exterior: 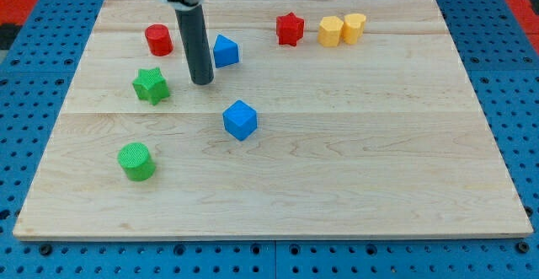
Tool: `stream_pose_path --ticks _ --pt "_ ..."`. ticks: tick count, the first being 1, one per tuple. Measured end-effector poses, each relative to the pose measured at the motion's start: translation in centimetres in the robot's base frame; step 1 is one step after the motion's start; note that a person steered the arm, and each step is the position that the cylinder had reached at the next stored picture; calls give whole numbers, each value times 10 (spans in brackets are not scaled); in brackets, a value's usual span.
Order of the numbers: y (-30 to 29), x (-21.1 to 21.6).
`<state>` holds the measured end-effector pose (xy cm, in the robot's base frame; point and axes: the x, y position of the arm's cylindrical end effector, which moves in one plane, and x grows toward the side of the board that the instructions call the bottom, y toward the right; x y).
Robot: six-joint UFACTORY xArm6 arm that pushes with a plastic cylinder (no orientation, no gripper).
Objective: Move blue triangle to the left of red star
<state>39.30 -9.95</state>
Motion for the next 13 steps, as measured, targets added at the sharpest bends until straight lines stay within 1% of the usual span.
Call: stream_pose_path --ticks 1,2,3,4,5,6,7,8,9,10,11,12,13 --pt "-24 1" --pt "-77 -32" --pt "-82 -39" --pt "-51 -48" --pt "-47 -50" --pt "-42 -71" --pt "-42 -73" --pt "-38 -85" --pt "-38 -81" --pt "-9 -69" --pt "-4 -63" --pt "12 -49" --pt "12 -49"
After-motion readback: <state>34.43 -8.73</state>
